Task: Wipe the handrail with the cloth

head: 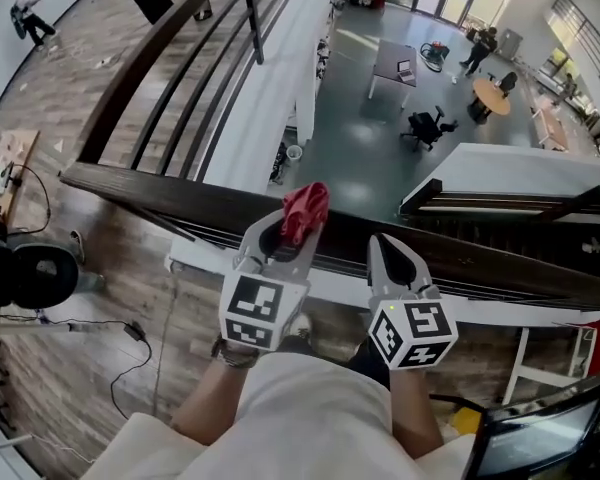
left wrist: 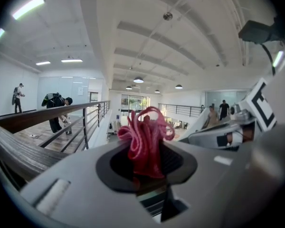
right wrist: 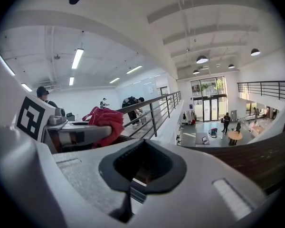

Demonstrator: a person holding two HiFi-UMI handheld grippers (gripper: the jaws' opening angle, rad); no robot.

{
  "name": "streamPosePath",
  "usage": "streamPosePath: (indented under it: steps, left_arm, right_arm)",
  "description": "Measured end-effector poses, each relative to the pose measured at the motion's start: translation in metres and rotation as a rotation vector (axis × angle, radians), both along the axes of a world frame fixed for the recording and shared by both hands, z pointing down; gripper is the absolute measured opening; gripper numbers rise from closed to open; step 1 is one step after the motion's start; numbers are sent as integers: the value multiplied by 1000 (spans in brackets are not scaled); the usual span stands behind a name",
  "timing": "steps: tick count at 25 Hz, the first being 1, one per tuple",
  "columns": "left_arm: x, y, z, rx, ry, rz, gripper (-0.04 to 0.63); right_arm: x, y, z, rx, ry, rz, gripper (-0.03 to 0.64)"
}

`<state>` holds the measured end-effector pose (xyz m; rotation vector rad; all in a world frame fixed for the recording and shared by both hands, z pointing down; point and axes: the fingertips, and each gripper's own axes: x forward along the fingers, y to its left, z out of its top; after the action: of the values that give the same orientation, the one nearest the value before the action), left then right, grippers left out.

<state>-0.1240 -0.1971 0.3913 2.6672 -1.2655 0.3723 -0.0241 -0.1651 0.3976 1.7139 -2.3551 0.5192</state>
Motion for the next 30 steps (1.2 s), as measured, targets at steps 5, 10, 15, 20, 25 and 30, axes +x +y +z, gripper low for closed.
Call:
streamPosePath:
  steps: [5,10,15,20,25,30]
  left_arm:
    - [0,2,-2,4,4,-19,120]
    - [1,1,-1,-1,-3,-20,121]
    - [3,-2,-4,1,3,-24,120]
    - [7,-4,-5,21,12,-34,120]
    - [8,1,-5,17,6,-40,120]
    - [10,5,-7,18,-11,-38,120]
  right_arm:
    - [-3,0,-2,2,14,-18,2]
    - [7,-3,-5,10,17,14,2]
    - [11,-6,-10,25,17,17,3]
    - [17,-5,-12,27,1,25,3]
    - [23,-1,-12,20,-29,24,2]
    - [25,2,-14,18,-34,20,3]
